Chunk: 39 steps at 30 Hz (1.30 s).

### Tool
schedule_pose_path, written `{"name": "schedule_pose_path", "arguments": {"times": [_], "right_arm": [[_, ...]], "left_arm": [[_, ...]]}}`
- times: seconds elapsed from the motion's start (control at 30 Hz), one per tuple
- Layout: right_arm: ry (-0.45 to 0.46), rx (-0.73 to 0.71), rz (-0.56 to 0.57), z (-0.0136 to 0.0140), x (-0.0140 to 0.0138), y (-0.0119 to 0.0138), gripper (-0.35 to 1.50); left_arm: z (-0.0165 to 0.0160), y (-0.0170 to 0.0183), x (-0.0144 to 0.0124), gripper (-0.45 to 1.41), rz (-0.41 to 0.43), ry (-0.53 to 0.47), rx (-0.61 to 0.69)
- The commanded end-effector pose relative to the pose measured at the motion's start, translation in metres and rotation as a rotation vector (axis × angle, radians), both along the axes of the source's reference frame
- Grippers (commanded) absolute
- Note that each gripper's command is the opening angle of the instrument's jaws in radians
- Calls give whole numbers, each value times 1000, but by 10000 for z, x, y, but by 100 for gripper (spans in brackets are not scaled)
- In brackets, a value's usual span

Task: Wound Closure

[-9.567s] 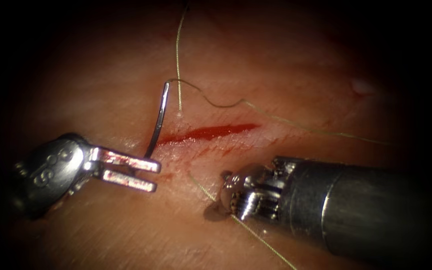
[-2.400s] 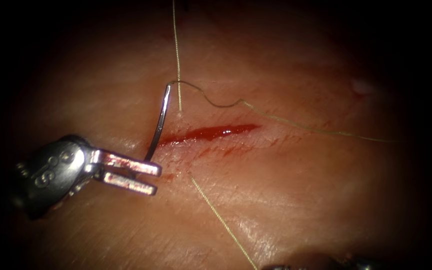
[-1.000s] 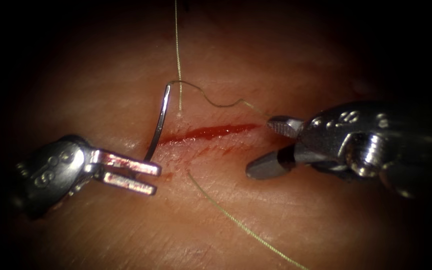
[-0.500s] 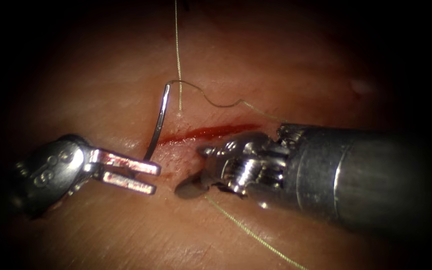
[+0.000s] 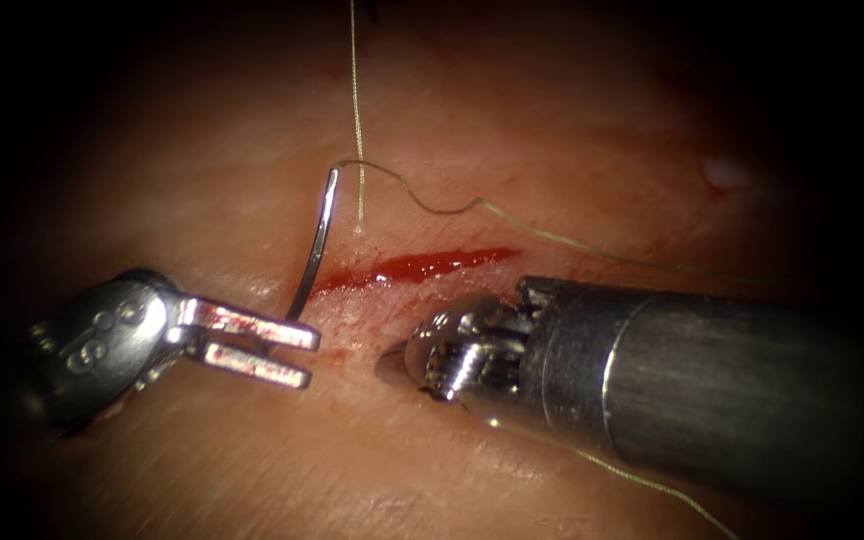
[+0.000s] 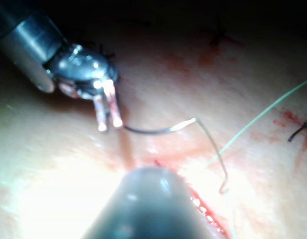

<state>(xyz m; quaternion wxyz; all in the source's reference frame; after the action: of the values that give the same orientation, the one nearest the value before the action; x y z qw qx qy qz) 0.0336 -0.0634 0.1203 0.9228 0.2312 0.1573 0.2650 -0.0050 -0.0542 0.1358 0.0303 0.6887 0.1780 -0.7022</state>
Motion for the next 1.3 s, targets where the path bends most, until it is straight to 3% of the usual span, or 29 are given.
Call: {"name": "schedule_pose_path", "arguments": {"times": [0.03, 0.27, 1.3], "right_arm": [[3, 2, -2, 2, 5, 2, -35], [5, 8, -10, -9, -2, 0, -35], [46, 17, -90, -48, -58, -60, -35]], "left_arm": [[7, 2, -3, -45, 1, 1, -1], [7, 2, -3, -45, 1, 1, -2], [7, 1, -3, -45, 1, 3, 4]]}}
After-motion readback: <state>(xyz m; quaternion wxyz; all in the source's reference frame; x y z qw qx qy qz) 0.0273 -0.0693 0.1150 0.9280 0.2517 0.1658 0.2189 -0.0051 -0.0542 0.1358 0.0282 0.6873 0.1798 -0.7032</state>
